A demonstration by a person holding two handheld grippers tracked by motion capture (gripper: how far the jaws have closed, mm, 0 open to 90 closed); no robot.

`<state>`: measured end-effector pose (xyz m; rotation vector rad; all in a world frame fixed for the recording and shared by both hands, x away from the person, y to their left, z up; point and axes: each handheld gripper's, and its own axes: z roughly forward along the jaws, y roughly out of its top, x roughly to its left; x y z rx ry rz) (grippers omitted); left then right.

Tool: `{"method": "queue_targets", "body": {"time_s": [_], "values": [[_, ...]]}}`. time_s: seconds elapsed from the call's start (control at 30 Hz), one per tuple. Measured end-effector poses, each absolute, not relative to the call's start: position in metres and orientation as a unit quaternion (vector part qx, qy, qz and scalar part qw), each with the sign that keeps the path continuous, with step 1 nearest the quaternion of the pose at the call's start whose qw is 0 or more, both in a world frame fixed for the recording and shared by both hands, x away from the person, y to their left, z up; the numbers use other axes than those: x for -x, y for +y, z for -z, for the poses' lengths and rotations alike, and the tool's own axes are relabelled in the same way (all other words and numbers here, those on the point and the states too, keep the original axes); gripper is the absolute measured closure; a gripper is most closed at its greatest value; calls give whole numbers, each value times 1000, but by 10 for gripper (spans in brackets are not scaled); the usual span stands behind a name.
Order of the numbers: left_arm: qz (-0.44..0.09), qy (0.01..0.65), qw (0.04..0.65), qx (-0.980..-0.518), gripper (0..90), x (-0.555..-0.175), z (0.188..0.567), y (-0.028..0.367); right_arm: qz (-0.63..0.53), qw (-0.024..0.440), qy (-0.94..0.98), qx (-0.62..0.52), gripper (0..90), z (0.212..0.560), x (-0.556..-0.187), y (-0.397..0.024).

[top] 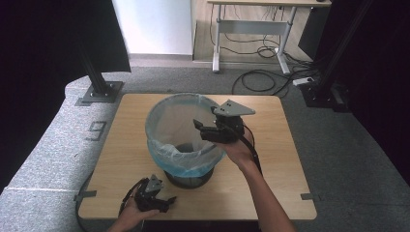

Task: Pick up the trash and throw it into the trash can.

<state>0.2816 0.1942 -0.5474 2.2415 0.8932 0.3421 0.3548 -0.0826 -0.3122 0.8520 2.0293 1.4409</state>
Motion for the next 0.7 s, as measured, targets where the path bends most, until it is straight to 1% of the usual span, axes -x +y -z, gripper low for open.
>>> {"method": "queue_targets", "body": {"time_s": [0.47,0.7], "values": [[-132,344,345,-863,144,-282,547,194,-539,270,727,-328,290,316,-336,-124],[-132,344,345,-863,143,-282,547,194,-537,277,716,-349,295,326,-328,-151]]}}
